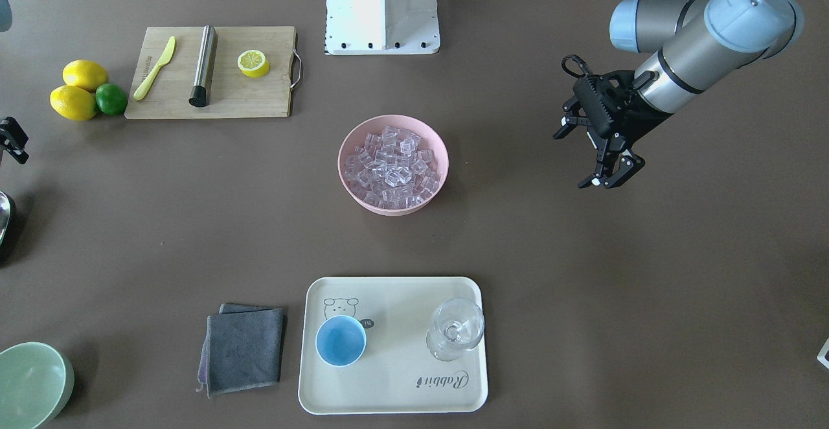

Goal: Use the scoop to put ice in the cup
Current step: 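Reach the left gripper toward the rim of the pink ice bowl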

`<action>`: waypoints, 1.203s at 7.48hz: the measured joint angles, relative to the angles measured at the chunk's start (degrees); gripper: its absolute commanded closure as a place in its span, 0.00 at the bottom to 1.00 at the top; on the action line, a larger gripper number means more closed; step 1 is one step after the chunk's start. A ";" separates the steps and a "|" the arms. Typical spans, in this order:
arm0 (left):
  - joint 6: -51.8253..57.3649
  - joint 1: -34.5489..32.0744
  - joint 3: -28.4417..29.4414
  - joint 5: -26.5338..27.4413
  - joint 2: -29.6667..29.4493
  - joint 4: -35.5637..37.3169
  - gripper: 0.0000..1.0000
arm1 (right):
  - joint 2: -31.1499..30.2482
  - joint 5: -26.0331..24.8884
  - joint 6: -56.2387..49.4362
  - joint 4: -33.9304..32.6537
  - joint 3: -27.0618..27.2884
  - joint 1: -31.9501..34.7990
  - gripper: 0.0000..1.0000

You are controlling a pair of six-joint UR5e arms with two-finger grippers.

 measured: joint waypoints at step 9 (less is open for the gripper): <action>13.58 7.18 10.95 3.51 -7.99 -6.72 0.01 | -1.84 2.65 -9.25 0.94 5.22 0.76 1.00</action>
